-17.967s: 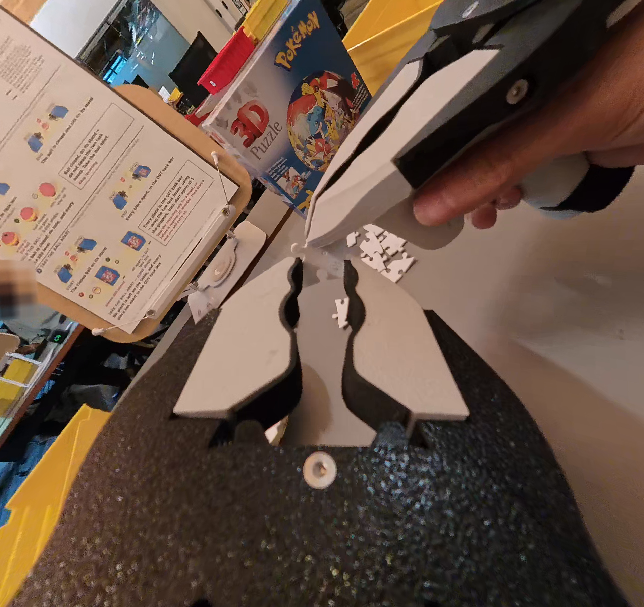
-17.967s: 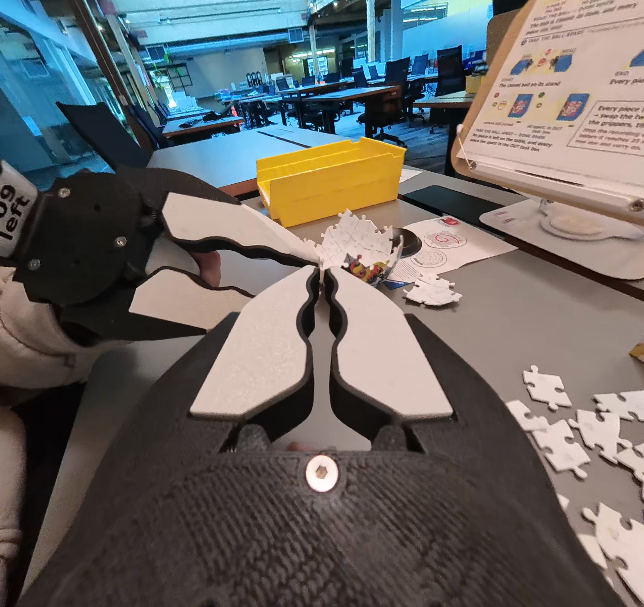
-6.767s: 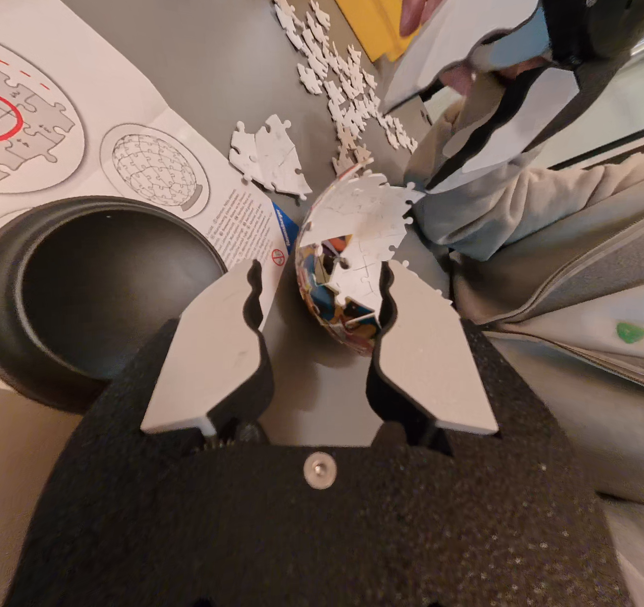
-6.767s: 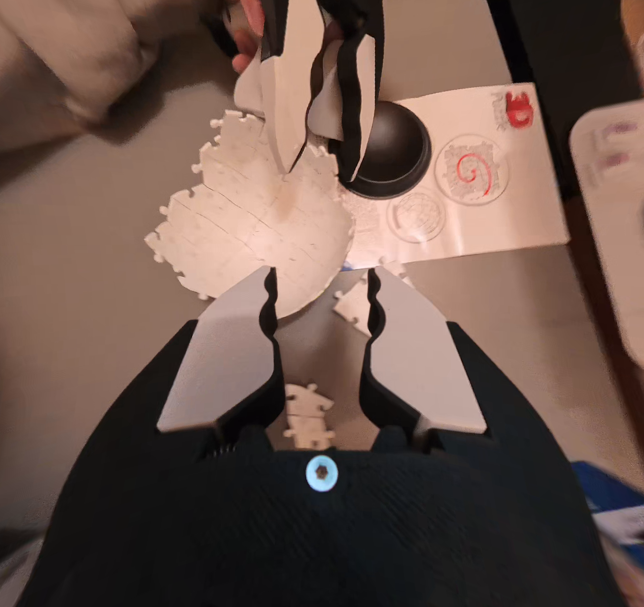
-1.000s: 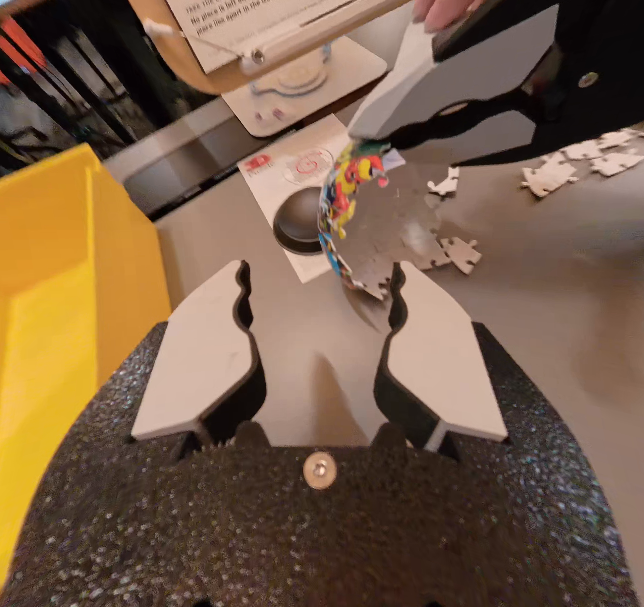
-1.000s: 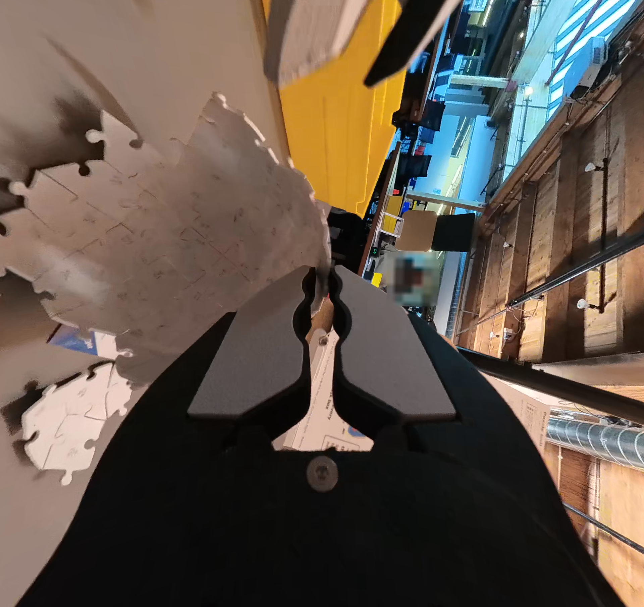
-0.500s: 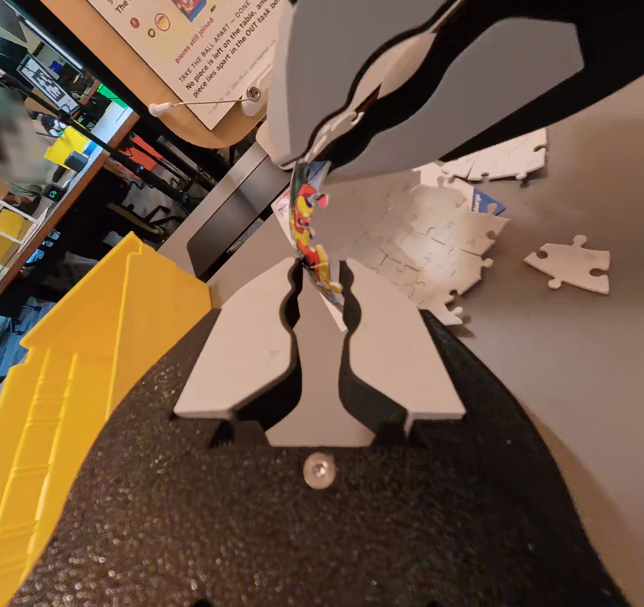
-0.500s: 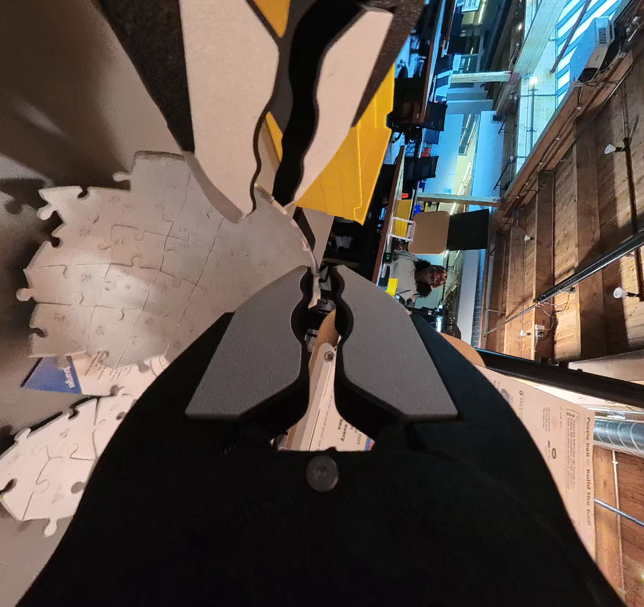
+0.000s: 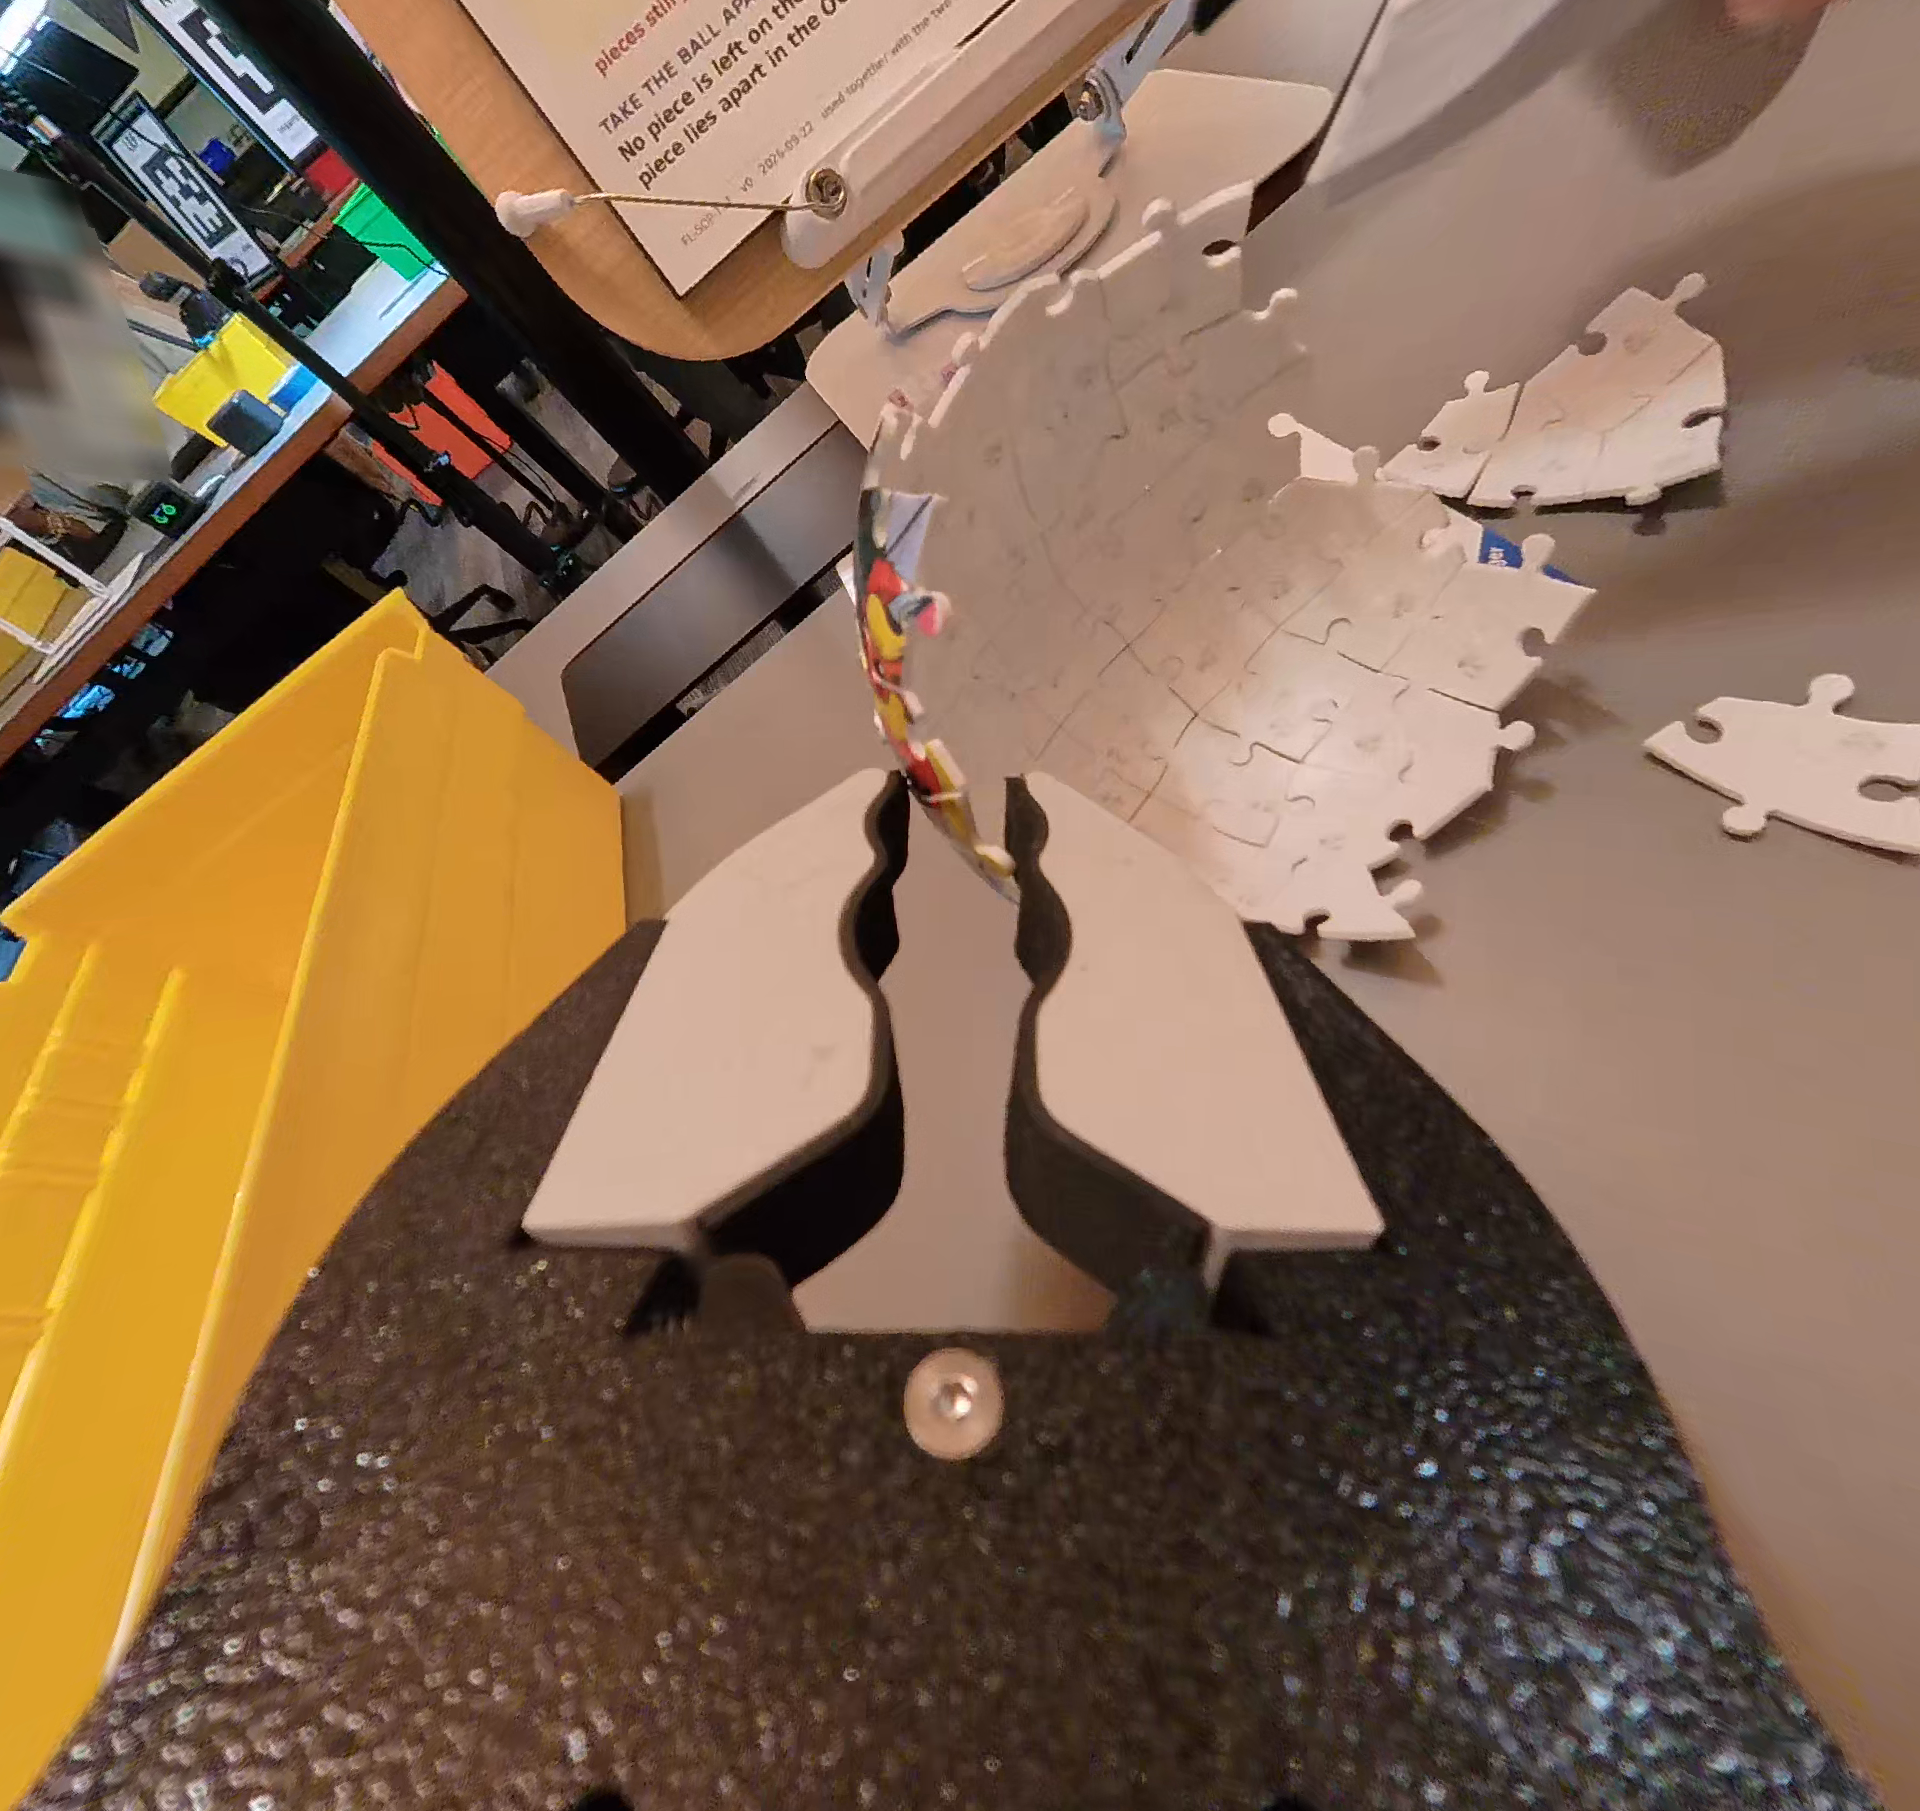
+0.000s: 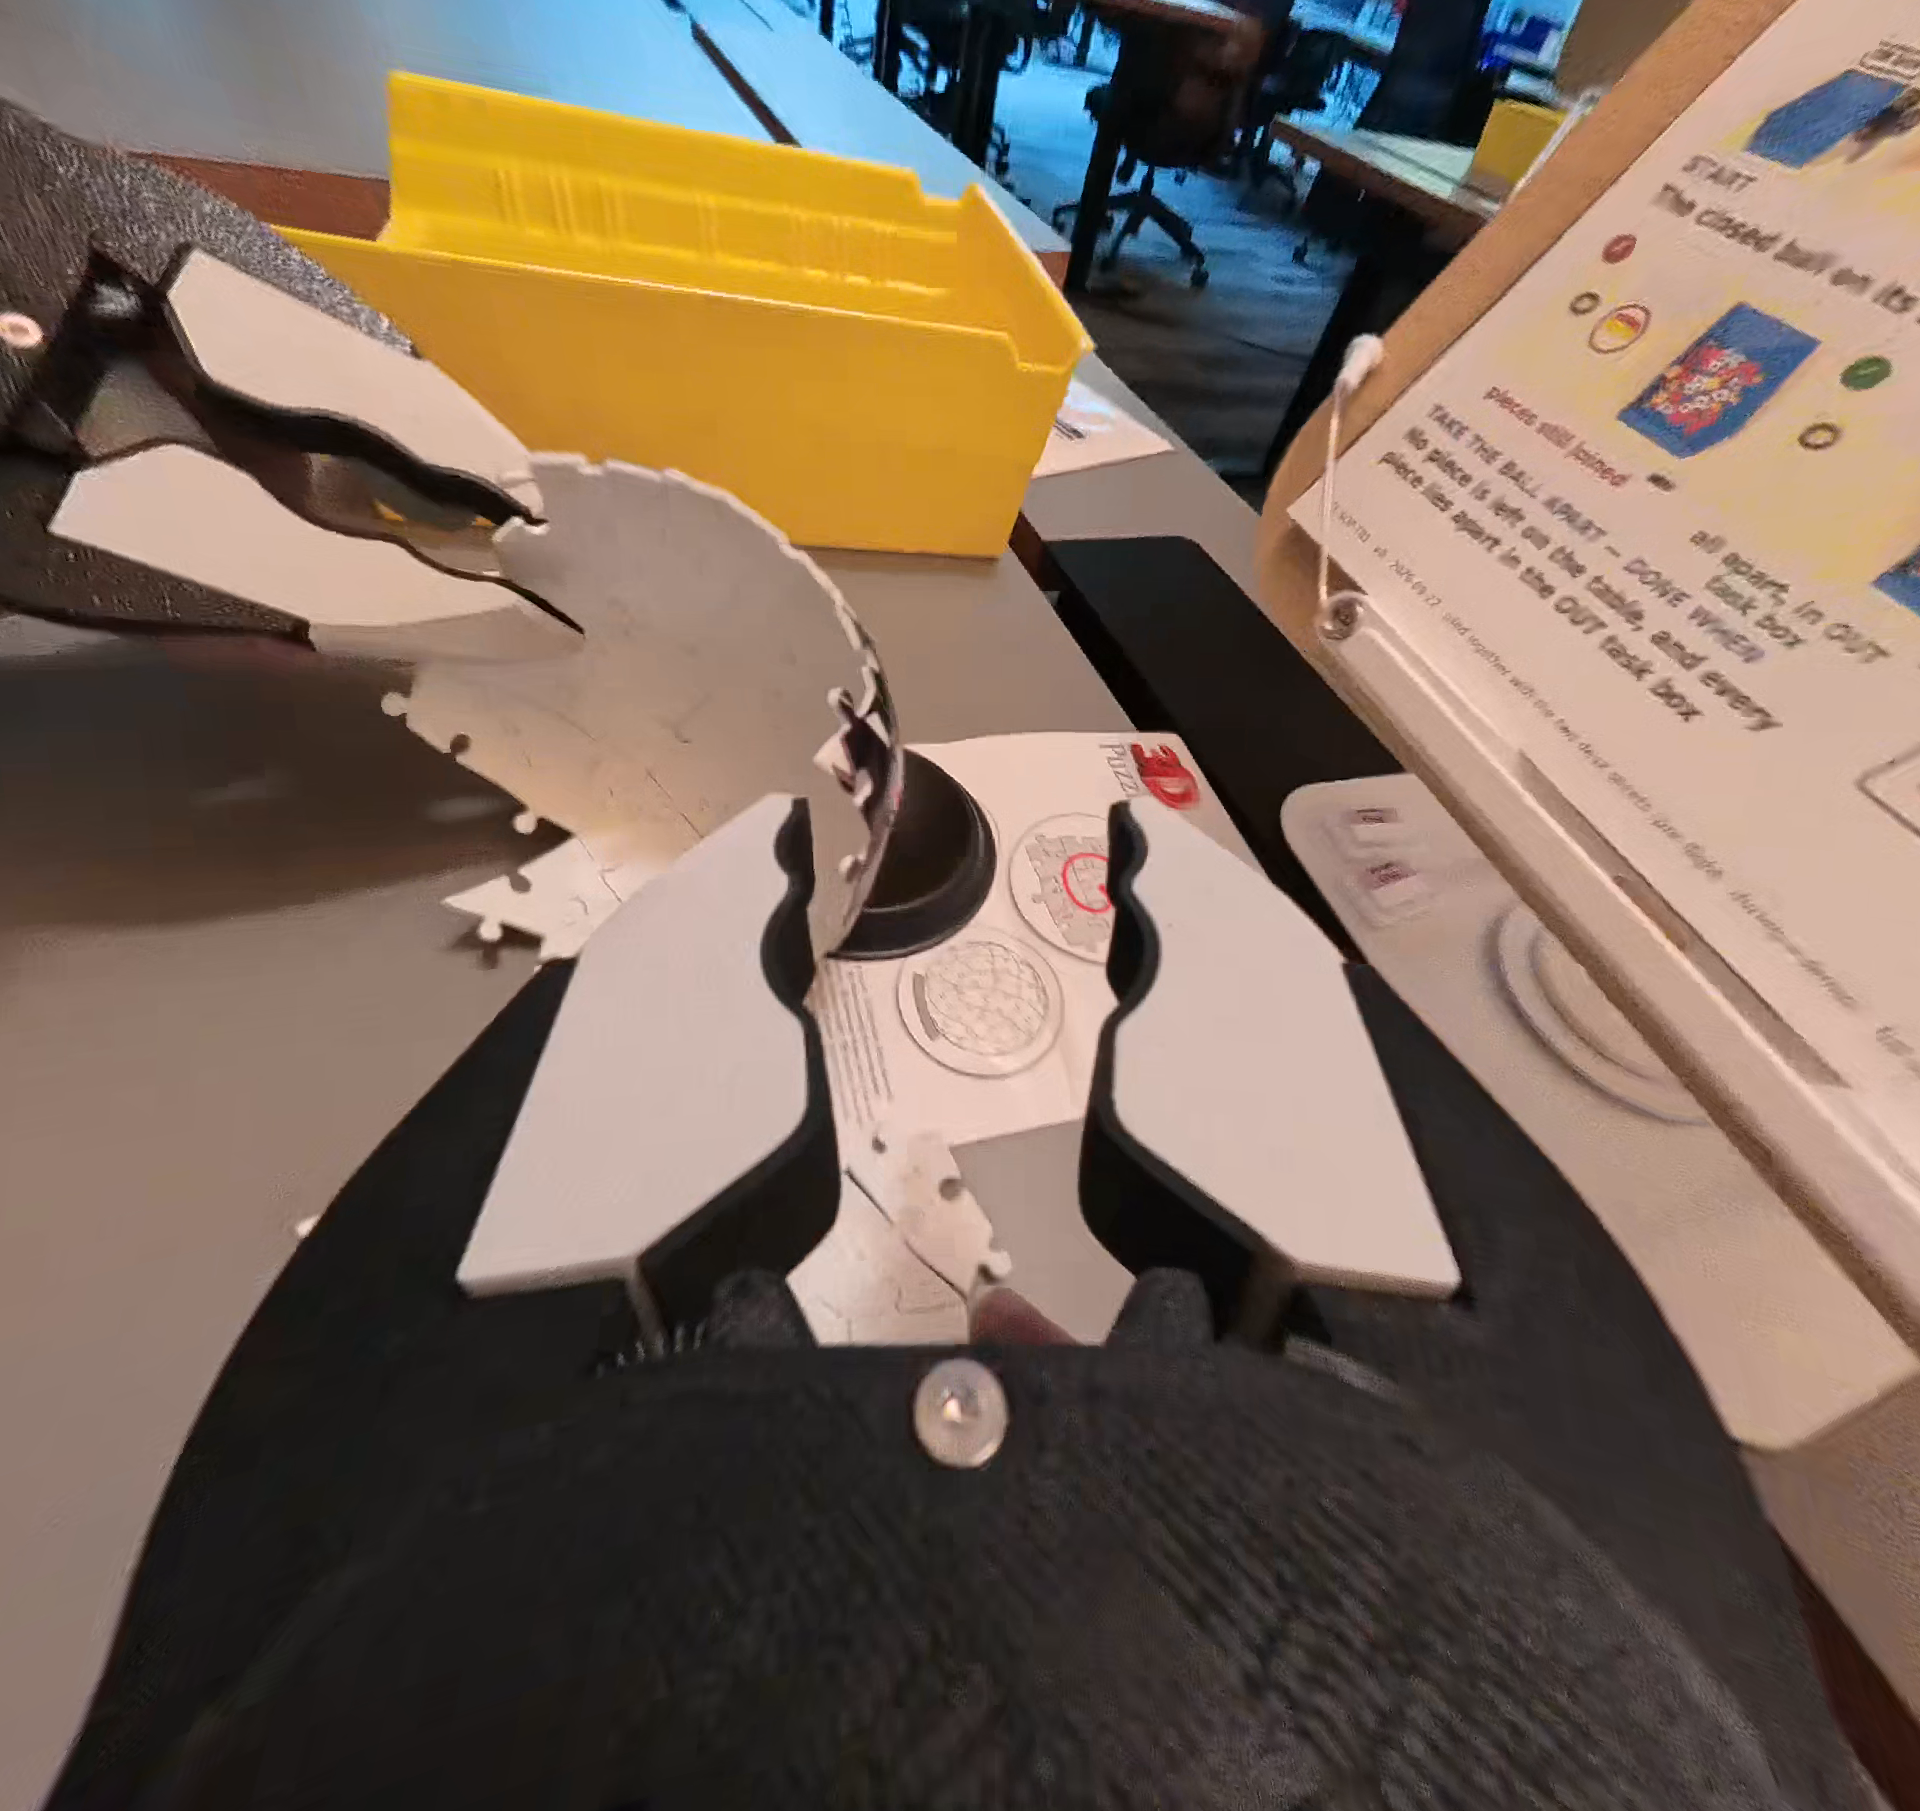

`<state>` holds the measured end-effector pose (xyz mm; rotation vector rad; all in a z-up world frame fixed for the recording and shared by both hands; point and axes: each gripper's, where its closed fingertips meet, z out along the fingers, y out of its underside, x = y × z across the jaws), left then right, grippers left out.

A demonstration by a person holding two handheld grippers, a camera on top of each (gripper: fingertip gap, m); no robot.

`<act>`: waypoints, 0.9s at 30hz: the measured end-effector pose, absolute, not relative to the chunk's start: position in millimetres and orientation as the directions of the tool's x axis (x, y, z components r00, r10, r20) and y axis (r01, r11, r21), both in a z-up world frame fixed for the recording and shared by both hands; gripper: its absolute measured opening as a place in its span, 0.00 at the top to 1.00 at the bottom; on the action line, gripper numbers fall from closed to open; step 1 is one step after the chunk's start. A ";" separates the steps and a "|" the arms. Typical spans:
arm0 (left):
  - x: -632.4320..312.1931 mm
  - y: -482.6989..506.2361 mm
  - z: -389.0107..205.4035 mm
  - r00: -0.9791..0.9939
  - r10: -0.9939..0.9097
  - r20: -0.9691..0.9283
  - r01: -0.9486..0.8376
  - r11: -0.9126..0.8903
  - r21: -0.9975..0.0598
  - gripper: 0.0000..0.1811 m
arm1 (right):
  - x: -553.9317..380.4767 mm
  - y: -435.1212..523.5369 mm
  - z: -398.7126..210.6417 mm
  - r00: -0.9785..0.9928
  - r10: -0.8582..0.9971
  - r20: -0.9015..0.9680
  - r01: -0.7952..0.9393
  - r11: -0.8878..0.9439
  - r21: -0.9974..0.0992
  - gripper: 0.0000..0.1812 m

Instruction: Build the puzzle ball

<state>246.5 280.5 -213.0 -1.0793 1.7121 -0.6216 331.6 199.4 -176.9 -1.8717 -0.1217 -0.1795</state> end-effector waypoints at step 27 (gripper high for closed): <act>247.4 279.7 -215.3 -0.095 -0.939 -0.330 -0.333 0.343 -0.879 0.91 | 310.4 219.6 -181.6 0.756 -0.205 0.621 0.545 -0.328 -0.772 0.98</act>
